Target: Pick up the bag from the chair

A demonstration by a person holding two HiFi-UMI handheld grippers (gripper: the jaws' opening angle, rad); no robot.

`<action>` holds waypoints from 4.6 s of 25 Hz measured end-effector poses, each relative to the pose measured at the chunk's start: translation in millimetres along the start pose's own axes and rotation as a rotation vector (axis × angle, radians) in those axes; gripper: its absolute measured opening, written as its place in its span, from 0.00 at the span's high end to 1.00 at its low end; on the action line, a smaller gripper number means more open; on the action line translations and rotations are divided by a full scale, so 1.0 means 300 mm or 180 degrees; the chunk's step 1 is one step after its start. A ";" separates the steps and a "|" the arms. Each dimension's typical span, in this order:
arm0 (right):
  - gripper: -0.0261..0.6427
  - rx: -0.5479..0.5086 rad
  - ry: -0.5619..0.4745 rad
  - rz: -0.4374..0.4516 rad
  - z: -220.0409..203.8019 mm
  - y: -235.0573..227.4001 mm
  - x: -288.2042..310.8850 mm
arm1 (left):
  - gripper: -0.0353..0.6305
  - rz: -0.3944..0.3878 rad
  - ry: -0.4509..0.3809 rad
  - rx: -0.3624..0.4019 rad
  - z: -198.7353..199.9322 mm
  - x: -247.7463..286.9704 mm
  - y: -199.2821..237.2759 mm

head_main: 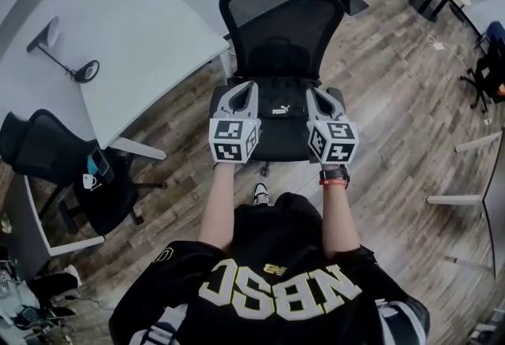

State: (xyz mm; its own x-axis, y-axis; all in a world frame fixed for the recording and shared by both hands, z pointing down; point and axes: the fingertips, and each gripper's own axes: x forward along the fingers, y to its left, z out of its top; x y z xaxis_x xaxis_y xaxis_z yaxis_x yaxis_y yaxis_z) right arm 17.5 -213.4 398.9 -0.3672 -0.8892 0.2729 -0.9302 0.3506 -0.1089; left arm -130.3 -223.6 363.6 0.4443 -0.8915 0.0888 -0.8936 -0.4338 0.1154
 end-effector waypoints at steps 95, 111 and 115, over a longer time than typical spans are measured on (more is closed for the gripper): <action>0.86 0.0537 0.2051 -0.0573 -0.945 -0.702 0.876 | 0.82 0.0685 0.2522 -0.1062 -1.225 0.777 0.470; 0.86 0.0621 0.1301 -0.0574 -0.428 -0.586 0.602 | 0.82 0.0694 0.1662 -0.0849 -0.607 0.643 0.375; 0.85 0.0502 0.0984 -0.0509 -0.306 -0.526 0.552 | 0.82 0.0738 0.1481 -0.0757 -0.484 0.592 0.374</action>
State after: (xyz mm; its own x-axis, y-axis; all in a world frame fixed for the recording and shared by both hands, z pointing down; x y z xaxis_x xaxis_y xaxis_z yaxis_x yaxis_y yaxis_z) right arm 103.3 -388.8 548.9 -0.2229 -0.7899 0.5713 -0.9729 0.1437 -0.1810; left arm -142.4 -411.7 536.0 0.2679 -0.7851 0.5584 -0.9559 -0.1444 0.2556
